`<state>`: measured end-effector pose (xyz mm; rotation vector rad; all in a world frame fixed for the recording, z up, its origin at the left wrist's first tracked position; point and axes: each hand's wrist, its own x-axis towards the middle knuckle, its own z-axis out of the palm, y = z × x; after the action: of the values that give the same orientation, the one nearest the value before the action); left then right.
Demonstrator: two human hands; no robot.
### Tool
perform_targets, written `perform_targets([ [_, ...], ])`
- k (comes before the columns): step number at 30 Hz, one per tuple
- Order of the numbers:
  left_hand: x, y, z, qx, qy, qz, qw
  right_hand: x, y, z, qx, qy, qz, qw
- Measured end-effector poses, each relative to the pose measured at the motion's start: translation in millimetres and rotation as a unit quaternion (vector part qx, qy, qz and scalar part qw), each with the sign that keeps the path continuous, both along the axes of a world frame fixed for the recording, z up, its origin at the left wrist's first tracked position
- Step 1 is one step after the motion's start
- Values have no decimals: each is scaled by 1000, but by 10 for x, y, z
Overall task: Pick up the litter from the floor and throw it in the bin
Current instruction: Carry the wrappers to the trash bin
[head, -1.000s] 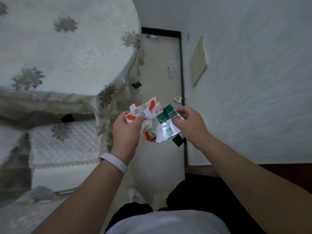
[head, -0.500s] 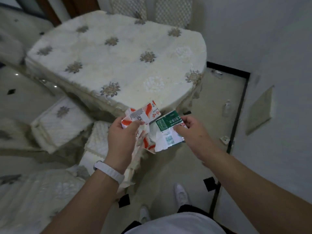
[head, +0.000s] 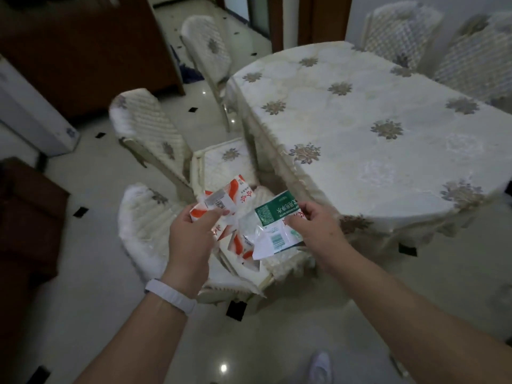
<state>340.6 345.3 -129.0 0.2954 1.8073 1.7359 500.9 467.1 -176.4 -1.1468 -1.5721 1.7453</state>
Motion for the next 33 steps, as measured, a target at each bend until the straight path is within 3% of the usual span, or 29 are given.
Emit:
perform_targets([
  [12,-1369,-1979,236,82,4,118,990,-1568,-1583,403,32,16,109,993],
  [21,-2239,-3449,-27,72,-9,199,977,-2705,-2828,352,50,-10,193,980],
  [25,-2527,-3800,-74,59,-7,235,970,-3157,-3063,351,64,-19,229,971],
  [33,-3195,-4054,7,28,40,287,957,-4109,-3164,147,-29,5,258,966],
])
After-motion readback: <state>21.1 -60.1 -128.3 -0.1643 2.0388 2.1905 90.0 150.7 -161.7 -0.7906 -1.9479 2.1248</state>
